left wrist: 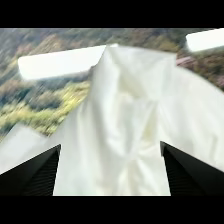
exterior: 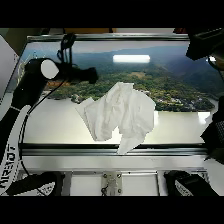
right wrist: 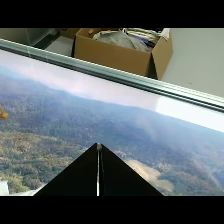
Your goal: Fold the clothes and pants, and hang the long-sleeved shirts on hangers.
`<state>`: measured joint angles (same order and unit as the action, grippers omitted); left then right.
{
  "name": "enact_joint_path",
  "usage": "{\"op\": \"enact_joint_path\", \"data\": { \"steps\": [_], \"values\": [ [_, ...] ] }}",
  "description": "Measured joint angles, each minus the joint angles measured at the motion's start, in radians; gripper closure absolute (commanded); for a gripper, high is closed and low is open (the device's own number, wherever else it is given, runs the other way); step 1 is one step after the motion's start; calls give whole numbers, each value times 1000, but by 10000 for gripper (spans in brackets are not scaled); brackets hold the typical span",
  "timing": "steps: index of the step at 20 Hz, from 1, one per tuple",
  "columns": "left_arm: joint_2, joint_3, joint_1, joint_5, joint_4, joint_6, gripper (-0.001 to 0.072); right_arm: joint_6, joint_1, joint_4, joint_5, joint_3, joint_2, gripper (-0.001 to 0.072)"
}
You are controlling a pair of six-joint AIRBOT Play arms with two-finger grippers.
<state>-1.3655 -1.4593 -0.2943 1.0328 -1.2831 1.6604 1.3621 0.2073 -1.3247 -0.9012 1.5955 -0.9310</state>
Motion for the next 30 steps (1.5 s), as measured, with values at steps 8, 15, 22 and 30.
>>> {"op": "enact_joint_path", "data": {
  "steps": [8, 15, 22, 30],
  "values": [
    [-7, 500, 169, -28, 242, -36, -2, 0, -5, 0, -137, -7, -23, 691],
    [-153, 497, 55, -60, 368, -100, 694, 21, -171, 1, -294, -173, -25, 690],
    [-121, 357, 88, -13, 304, -133, 694, 106, -309, 26, -226, -673, -41, 60],
    [-54, 327, 161, -8, 284, -144, 694, 127, -218, 227, 38, -963, -235, 60]
  ]
}}
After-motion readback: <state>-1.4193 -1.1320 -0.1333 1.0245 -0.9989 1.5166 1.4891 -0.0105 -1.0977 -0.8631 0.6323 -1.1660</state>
